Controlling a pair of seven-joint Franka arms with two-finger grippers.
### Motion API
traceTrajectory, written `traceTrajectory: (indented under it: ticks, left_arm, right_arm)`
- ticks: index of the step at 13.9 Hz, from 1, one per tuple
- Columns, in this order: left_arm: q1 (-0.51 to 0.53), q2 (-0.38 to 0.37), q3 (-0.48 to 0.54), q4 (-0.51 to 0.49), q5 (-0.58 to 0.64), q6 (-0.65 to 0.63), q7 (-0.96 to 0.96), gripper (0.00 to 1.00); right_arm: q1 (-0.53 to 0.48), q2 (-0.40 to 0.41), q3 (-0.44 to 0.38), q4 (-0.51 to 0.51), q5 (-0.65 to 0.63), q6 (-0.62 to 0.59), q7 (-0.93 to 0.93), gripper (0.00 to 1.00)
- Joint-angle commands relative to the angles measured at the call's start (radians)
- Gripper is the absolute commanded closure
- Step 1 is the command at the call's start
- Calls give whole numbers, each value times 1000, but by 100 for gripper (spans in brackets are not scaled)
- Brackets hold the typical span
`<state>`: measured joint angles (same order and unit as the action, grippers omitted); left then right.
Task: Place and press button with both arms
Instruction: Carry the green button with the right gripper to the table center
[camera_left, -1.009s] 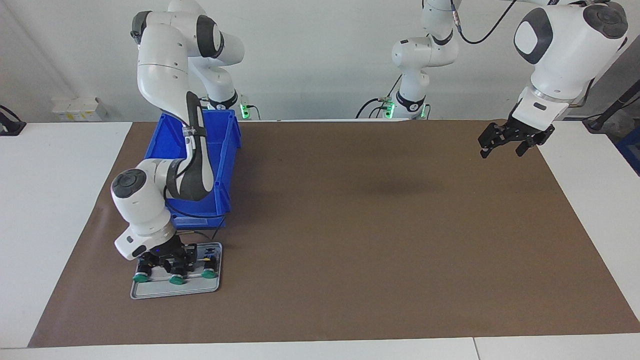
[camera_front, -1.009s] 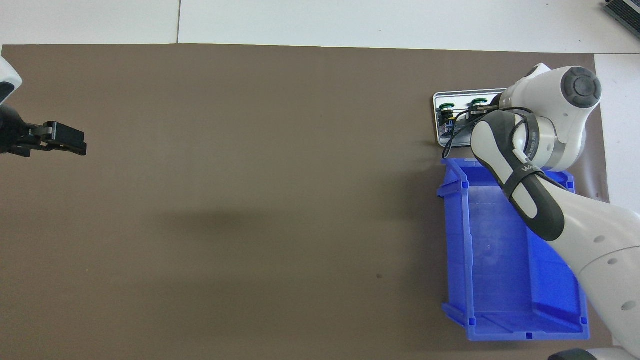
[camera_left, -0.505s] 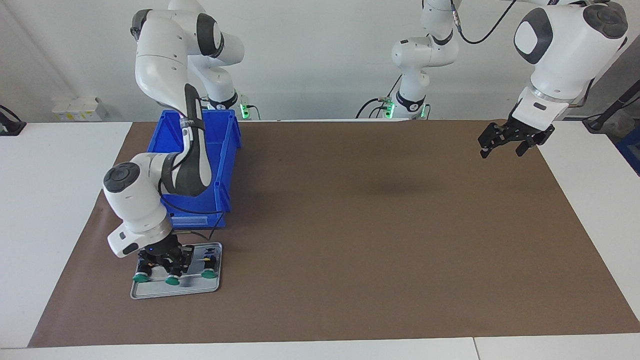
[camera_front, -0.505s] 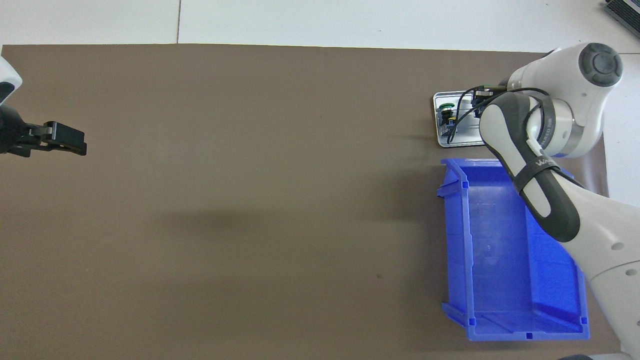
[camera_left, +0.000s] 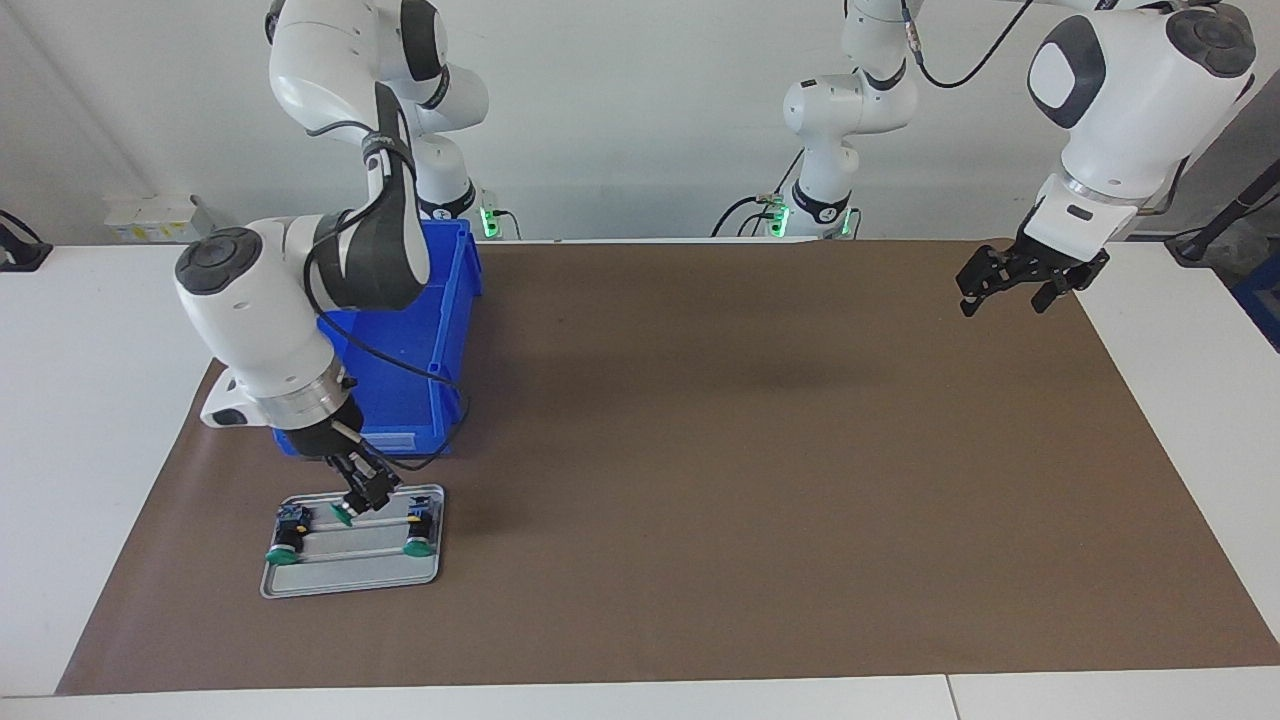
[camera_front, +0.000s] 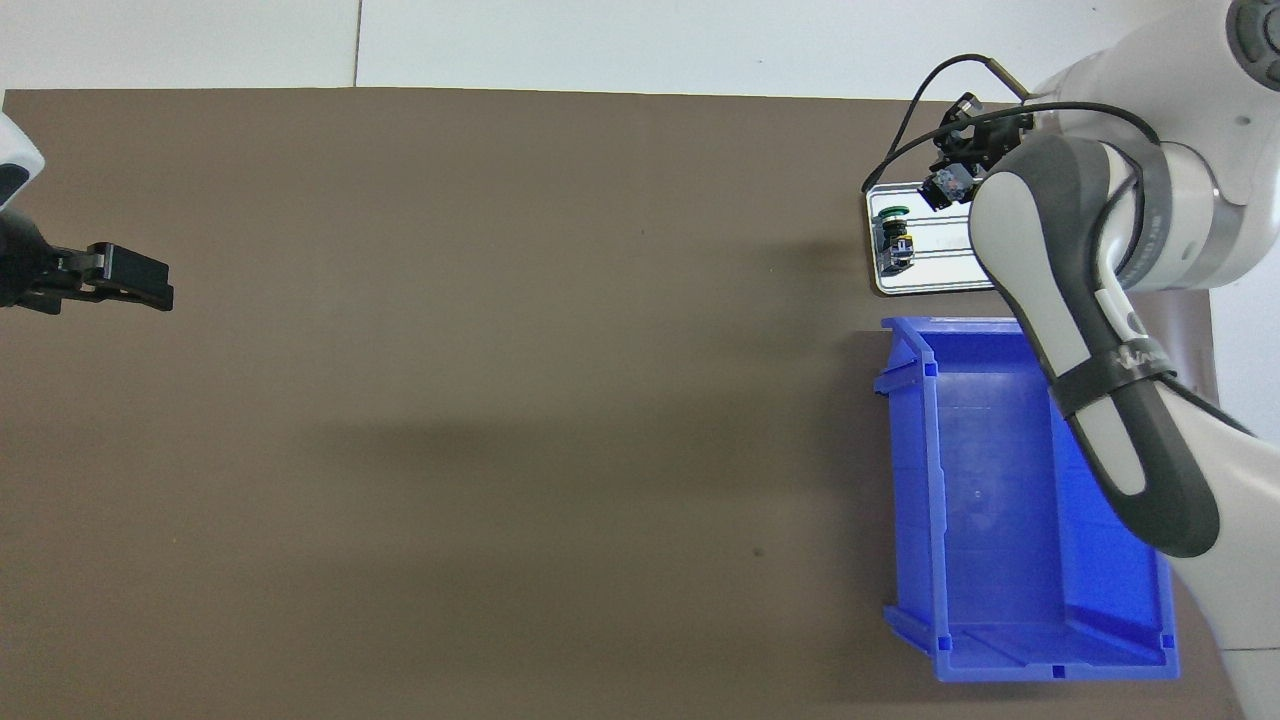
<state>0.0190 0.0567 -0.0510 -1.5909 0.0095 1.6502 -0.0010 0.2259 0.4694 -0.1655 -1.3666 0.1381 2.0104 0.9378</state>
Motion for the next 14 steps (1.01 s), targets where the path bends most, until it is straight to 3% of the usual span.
traceTrajectory:
  ticks: [1, 3, 6, 9, 12, 14]
  left_arm:
    - [10, -28, -3, -29, -6, -3, 10, 0]
    - [10, -28, -3, -29, -6, -3, 9, 0]
    - [10, -28, -3, -29, -6, -1, 9, 0]
    - [10, -28, -3, -29, -6, -3, 10, 0]
    - [10, -28, -3, -29, -6, -1, 10, 0]
    - [10, -28, -3, -29, -8, -3, 9, 0]
  right_arm:
    - [151, -14, -11, -6, -50, -13, 378, 100]
    - [245, -14, -2, -9, -112, -24, 647, 100]
    - [364, 8, -2, -9, -117, -18, 876, 100]
    - [464, 86, -6, 24, -120, -10, 1042, 100]
    - [530, 205, -2, 145, -118, 7, 1159, 100]
    - [584, 235, 0, 144, -118, 51, 1188, 100]
